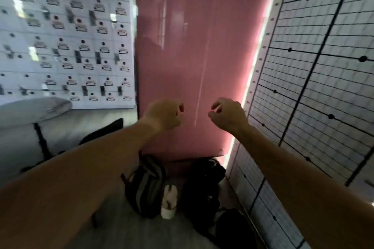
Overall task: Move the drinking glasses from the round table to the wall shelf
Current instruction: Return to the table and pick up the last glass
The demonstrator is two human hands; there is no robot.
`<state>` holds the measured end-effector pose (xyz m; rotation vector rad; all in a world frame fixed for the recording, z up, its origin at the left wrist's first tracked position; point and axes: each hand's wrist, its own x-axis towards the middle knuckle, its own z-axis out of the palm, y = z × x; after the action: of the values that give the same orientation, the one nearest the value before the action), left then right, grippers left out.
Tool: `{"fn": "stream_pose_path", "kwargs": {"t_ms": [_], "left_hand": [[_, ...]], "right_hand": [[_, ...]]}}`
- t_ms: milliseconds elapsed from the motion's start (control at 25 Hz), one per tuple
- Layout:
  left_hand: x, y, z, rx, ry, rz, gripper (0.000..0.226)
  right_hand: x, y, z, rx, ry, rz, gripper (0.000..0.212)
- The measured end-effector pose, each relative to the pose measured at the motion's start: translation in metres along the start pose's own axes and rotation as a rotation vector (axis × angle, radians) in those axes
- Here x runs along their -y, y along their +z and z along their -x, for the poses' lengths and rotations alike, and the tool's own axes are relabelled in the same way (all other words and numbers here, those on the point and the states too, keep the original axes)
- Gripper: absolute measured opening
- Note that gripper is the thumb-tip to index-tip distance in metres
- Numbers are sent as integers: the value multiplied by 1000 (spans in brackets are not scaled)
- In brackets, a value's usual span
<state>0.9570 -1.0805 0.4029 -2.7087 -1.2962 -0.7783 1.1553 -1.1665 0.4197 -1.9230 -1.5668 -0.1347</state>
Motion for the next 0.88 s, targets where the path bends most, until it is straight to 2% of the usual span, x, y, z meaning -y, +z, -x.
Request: {"fn": "stream_pose_path", "kwargs": {"t_ms": [200,440,640,880], "left_hand": [[140,-38,62,-15,-286,-65,23],[288,-65,111,-40,-526,-206,23],[394,-76,98,-15,-663,-258,24],[504,-89,63,-61,-739,-282,24]], "right_hand": [[127,108,-31,211,-236,-234,7],[251,225,-71,401,-387,-340,18],[326,307,-128,461,-425,-360,21],[396,377,-203,508,-491,-390,9]]}}
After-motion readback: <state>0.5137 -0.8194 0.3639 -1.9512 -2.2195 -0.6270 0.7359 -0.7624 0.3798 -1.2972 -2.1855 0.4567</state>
